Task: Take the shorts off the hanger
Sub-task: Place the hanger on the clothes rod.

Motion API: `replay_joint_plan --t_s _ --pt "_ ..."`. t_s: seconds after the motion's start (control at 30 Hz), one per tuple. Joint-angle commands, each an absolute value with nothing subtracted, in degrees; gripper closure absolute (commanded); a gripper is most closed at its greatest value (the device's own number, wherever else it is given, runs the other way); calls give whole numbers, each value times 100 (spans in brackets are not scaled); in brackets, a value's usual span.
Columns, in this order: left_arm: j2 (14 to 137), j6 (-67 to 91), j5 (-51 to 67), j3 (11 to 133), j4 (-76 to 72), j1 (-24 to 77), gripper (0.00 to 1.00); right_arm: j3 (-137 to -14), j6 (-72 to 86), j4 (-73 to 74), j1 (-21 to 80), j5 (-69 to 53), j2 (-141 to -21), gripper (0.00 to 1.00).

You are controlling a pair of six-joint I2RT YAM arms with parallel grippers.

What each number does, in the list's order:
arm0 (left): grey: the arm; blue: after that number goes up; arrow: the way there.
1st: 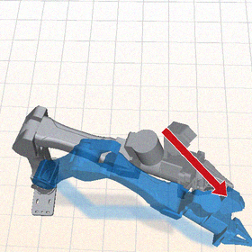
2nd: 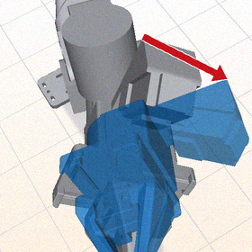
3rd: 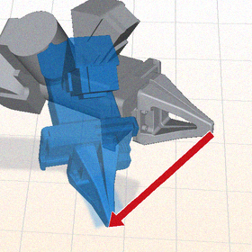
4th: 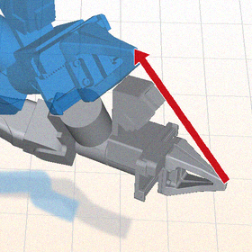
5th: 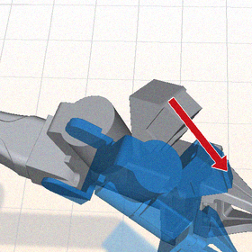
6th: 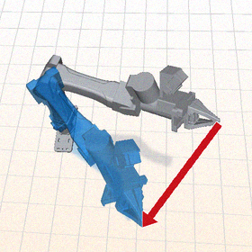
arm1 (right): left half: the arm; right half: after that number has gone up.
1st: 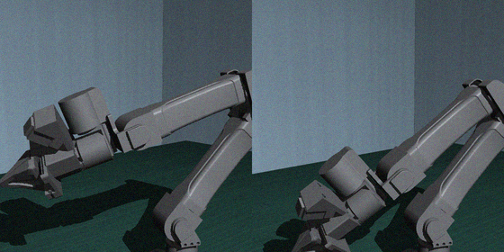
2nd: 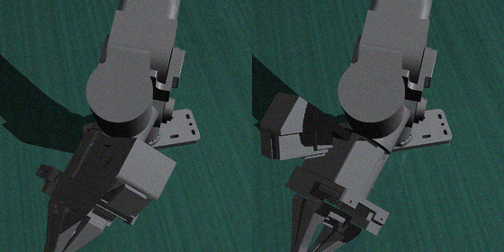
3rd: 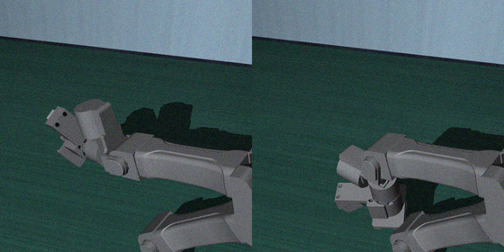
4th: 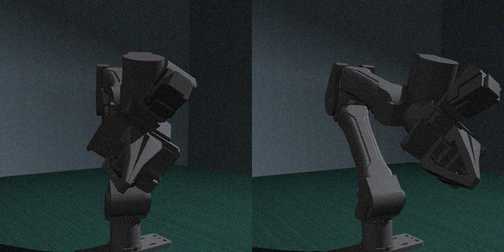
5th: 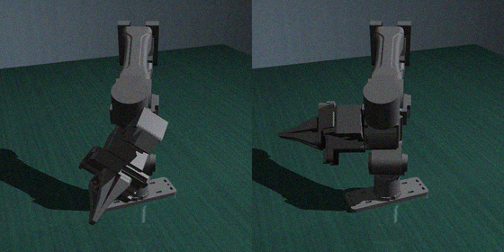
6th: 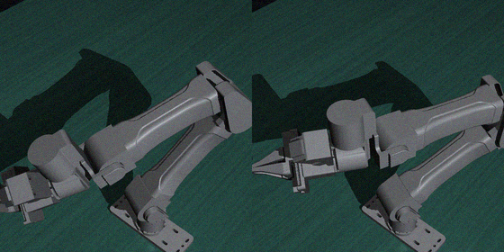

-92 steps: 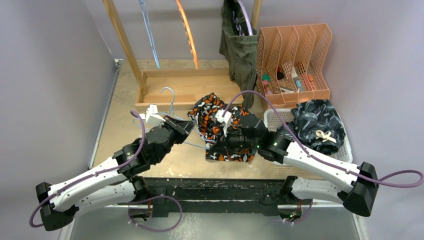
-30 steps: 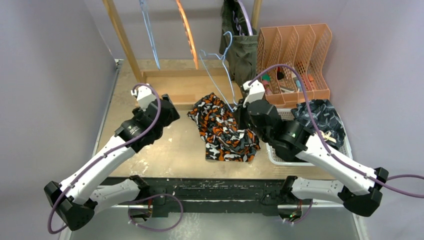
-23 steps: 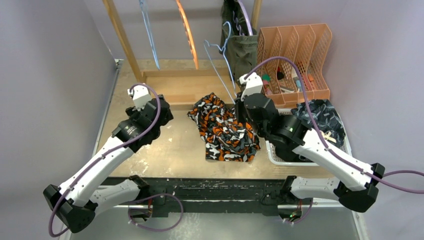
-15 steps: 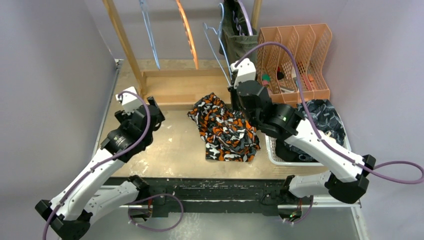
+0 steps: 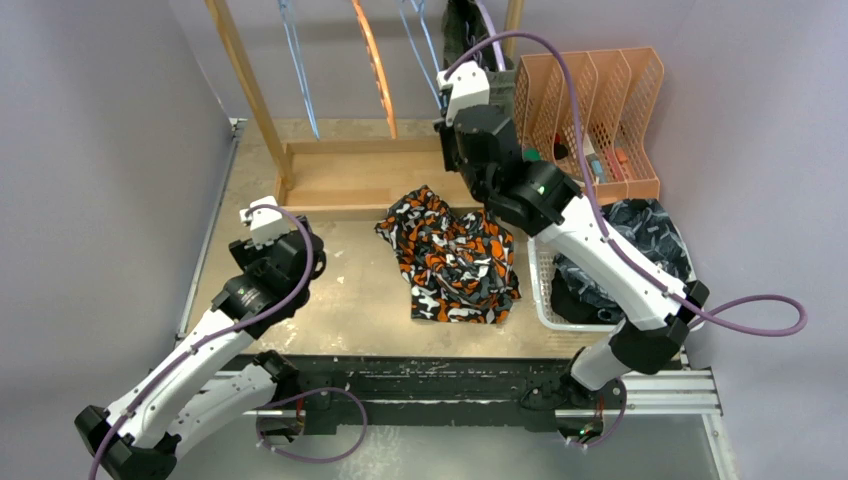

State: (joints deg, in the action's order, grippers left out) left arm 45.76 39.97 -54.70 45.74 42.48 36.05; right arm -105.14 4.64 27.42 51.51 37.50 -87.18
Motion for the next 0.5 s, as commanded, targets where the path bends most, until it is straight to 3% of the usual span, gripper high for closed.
replay_joint_plan --t_s 0.0,0.47 --pt "4213 3995 -5852 4528 4003 3593 11 -11193 229 2585 4725 3332 -8902 100" --pt "4060 3755 -5644 4450 3562 3586 11 -12161 128 2840 4536 2848 -9716 100"
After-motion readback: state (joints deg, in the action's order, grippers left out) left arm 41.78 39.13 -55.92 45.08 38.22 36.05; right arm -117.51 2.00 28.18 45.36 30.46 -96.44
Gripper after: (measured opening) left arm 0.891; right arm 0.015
